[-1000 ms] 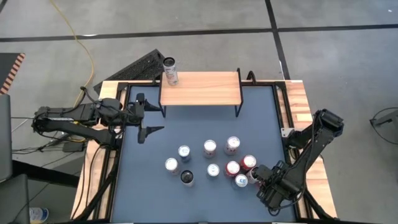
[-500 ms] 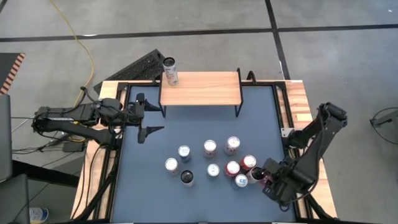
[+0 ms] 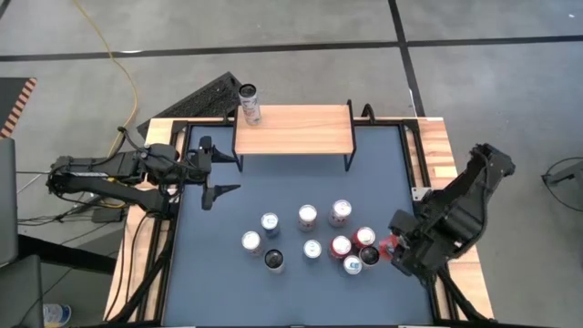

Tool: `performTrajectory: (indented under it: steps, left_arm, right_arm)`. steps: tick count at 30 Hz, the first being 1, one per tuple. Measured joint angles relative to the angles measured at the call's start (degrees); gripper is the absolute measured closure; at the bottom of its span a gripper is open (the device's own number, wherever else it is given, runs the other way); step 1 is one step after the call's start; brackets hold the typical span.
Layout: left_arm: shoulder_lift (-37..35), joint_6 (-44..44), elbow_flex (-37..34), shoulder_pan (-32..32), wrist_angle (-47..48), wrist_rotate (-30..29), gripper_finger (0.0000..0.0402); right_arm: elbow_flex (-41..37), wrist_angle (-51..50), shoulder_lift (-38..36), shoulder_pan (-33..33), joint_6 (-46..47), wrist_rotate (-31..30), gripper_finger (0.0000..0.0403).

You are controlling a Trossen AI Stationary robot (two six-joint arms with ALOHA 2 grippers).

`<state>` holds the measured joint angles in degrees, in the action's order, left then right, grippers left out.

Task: Place canned beverage on shelf
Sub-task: Put the bottom right orange soda on the shelf

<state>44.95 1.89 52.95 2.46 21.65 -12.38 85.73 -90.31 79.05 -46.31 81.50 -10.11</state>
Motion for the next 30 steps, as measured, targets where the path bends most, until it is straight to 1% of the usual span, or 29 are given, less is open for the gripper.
performTrajectory:
  steps: [5, 8, 11, 14, 19, 24, 30]
  left_arm:
    - [0.0, 0.4, 0.0, 0.0, -0.1, 0.0, 0.0069]
    - [0.0, 0.5, 0.0, 0.0, -0.1, 0.0, 0.0069]
    - [0.0, 0.5, 0.0, 0.0, -0.1, 0.0, 0.0069]
    - [0.0, 0.7, 0.0, 0.0, -0.2, 0.0, 0.0069]
    - [0.0, 0.9, 0.0, 0.0, -0.2, 0.0, 0.0069]
    - [0.0, 0.6, 0.0, 0.0, -0.2, 0.0, 0.0069]
    - [0.0, 0.5, 0.0, 0.0, -0.4, 0.0, 0.0069]
  right_arm:
    - [0.0, 0.3, -0.3, 5.0, -8.7, -1.2, 0.0133]
    - [0.0, 0.3, -1.3, 9.3, -13.0, -2.7, 0.0133]
    - [0.0, 0.3, -1.4, 13.4, -18.6, -6.8, 0.0133]
    - [0.0, 0.3, -1.7, 18.4, -26.6, -11.3, 0.0133]
    - [0.0, 2.4, -1.2, 29.1, -43.3, -15.3, 0.0133]
    - [0.7, 9.4, -1.1, 40.0, -59.8, -14.8, 0.0133]
    - [7.2, 17.6, 0.3, 49.0, -78.1, -9.7, 0.0133]
